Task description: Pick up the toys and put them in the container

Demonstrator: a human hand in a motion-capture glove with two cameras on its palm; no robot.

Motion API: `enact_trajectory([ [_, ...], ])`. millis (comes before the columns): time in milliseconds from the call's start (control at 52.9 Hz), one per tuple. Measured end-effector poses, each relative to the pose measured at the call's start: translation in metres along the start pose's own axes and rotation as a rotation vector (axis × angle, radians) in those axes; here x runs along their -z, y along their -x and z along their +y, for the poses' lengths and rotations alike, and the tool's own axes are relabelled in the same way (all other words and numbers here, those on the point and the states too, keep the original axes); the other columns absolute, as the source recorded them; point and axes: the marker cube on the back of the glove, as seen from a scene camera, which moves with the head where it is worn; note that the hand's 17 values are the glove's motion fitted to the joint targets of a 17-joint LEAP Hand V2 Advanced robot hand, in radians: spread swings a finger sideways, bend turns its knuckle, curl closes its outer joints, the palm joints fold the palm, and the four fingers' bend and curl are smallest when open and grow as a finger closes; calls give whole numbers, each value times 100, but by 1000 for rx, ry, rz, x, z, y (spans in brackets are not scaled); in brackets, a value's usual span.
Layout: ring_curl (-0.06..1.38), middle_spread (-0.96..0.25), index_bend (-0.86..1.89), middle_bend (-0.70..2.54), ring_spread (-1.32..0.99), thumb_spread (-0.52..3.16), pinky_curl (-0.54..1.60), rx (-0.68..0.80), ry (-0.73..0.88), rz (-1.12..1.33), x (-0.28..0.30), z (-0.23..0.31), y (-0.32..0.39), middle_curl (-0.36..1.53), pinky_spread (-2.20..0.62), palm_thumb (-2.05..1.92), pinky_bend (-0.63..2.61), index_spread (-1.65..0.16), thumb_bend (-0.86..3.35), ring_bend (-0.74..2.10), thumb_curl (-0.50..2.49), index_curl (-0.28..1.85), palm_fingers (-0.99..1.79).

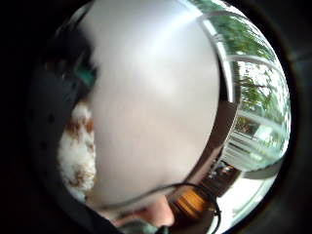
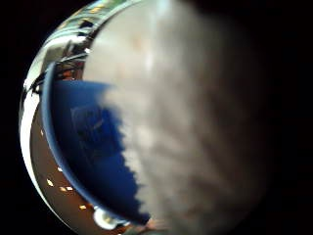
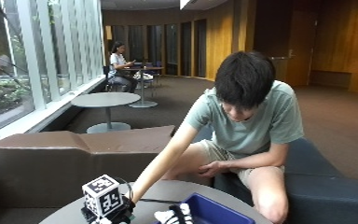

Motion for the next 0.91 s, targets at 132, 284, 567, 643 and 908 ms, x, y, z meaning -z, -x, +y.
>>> enact_trajectory([
  [132, 47, -23, 22, 13, -28, 120, 35, -1, -54, 11, 4, 8, -1, 37, -27, 64, 118, -26, 19, 126, 53, 28, 72],
  [284, 52, -28, 34, 87, -32, 82, 33, 18, 96, 25, 27, 35, -8, 63, -36, 69, 91, -31, 14, 125, 64, 36, 122],
  [567, 55, -25, 45, 103, -33, 66, 40, 92, 16, 63, 168, 102, -2, 74, -39, 63, 97, -33, 4, 130, 74, 51, 114],
  [643, 56, -24, 45, 105, -34, 64, 41, 112, -38, 61, 218, 121, 9, 75, -39, 63, 98, -33, 3, 131, 77, 55, 113],
  [908, 57, -22, 45, 107, -34, 59, 44, 221, -219, -63, 344, 168, 70, 78, -40, 64, 100, -34, -1, 132, 84, 68, 110],
])
